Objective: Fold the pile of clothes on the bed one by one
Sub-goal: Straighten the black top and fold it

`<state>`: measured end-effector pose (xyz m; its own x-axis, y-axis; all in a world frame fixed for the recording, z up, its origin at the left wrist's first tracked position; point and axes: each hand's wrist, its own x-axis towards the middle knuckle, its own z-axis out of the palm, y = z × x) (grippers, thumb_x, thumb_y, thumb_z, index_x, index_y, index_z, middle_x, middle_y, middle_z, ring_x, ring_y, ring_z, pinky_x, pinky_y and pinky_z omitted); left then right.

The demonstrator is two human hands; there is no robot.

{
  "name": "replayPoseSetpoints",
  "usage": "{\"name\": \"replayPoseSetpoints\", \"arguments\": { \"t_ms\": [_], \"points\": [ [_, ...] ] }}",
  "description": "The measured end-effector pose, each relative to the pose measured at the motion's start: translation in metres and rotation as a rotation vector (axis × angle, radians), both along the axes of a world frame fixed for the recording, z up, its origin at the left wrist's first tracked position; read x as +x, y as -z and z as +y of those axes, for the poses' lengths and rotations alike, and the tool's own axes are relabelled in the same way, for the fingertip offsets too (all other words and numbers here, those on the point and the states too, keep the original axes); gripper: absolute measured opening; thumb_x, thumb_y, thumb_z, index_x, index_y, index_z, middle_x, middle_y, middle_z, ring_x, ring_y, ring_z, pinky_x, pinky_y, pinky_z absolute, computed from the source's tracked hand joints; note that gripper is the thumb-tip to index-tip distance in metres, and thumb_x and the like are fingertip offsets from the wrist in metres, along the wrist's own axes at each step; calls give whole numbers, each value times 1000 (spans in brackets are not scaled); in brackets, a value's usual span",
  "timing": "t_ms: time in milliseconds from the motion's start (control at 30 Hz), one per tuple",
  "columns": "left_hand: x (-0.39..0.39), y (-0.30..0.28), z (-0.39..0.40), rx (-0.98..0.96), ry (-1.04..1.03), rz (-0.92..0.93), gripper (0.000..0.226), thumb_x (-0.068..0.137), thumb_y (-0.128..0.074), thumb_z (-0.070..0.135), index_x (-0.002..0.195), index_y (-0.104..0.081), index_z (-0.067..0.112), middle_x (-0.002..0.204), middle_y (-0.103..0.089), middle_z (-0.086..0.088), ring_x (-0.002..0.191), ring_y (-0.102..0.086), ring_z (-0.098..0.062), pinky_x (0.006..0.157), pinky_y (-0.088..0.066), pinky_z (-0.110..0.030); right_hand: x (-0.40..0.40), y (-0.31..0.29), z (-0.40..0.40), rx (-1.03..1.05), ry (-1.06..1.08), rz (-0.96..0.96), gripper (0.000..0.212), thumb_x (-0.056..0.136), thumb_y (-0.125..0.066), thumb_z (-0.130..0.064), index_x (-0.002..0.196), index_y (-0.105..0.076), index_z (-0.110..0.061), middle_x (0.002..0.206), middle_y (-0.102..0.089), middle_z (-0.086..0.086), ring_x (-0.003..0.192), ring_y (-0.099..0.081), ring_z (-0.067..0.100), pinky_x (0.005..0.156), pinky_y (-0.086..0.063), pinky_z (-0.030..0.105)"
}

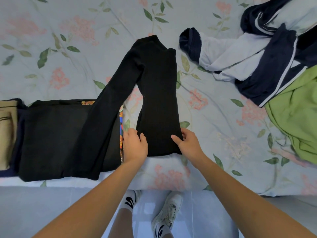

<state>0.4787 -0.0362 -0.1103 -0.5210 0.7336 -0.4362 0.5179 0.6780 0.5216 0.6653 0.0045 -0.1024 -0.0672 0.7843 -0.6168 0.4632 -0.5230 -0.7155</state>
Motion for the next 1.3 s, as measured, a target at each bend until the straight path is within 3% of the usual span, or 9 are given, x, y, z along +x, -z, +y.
{"name": "replayPoseSetpoints", "arguments": {
  "t_ms": [133, 300, 400, 533, 667, 800, 1000, 1200, 1300],
  "points": [
    [4, -2, -4, -88, -4, -26, 8, 104, -53, 16, 103, -47, 10, 110, -56, -12, 80, -54, -19, 65, -41, -31, 9, 3, -10, 67, -58, -227, 18, 102, -64, -22, 119, -60, -18, 94, -64, -12, 88, -65, 10, 72, -52, 21],
    [8, -31, 2, 112, 229, 122, 46, 88, -66, 8, 128, -45, 12, 126, -42, -7, 112, -46, -24, 92, -47, -36, -13, -3, -7, 397, -404, -667, 63, 89, -70, -14, 146, -43, -16, 132, -49, 7, 115, -52, 25, 88, -53, 38],
    [-15, -57, 15, 272, 288, 203, 50, 89, -67, 15, 133, -45, 14, 130, -46, -3, 112, -48, -20, 87, -49, -36, -49, -19, 11, 551, -513, -535, 72, 92, -68, -14, 157, -36, -13, 155, -41, 6, 137, -45, 24, 107, -47, 37],
    [-67, -72, 27, 313, 234, 291, 53, 93, -63, 20, 142, -43, 15, 140, -47, -3, 121, -47, -21, 94, -45, -37, -111, -42, 38, 654, -644, -310, 61, 107, -48, -24, 164, -27, -14, 170, -27, 3, 157, -23, 16, 125, -21, 29],
    [-117, -70, 19, 134, 91, 282, 57, 98, -59, 30, 150, -40, 14, 146, -43, -6, 130, -44, -26, 99, -45, -44, -173, -53, 49, 706, -855, -181, 60, 111, -42, -28, 165, -23, -12, 173, -20, 2, 160, -12, 15, 127, -7, 24],
    [-150, -62, -6, -110, -55, 205, 60, 97, -63, 45, 145, -44, 14, 139, -46, -10, 127, -46, -29, 98, -47, -46, -204, -38, 42, 650, -1142, -212, 61, 111, -35, -38, 166, -19, -16, 173, -20, -1, 161, -6, 16, 132, -6, 40],
    [-181, -58, -34, -310, -102, -186, 34, 90, -73, 44, 108, -58, 20, 104, -68, -1, 91, -66, -19, 83, -58, -42, -197, -30, 39, 627, -1324, -268, 86, 95, -57, -28, 167, -12, -19, 175, -5, 0, 161, 6, 16, 130, 8, 38],
    [-186, -84, -36, -52, -432, -647, 39, 96, -73, 23, 127, -52, 34, 113, -68, -6, 97, -72, -25, 74, -61, -38, -189, -34, 16, 598, -1297, -71, 107, 84, -76, -26, 167, -9, -26, 174, -11, -6, 161, 0, 12, 129, 3, 31],
    [-182, -100, -26, 22, -476, -815, 23, 102, -64, 24, 122, -66, 34, 120, -68, -5, 104, -71, -26, 68, -63, -39, -192, -30, 1, 555, -1141, 7, 104, 85, -81, -23, 165, -17, -32, 170, -25, -11, 160, -11, 11, 131, -8, 34]
  ]
}}
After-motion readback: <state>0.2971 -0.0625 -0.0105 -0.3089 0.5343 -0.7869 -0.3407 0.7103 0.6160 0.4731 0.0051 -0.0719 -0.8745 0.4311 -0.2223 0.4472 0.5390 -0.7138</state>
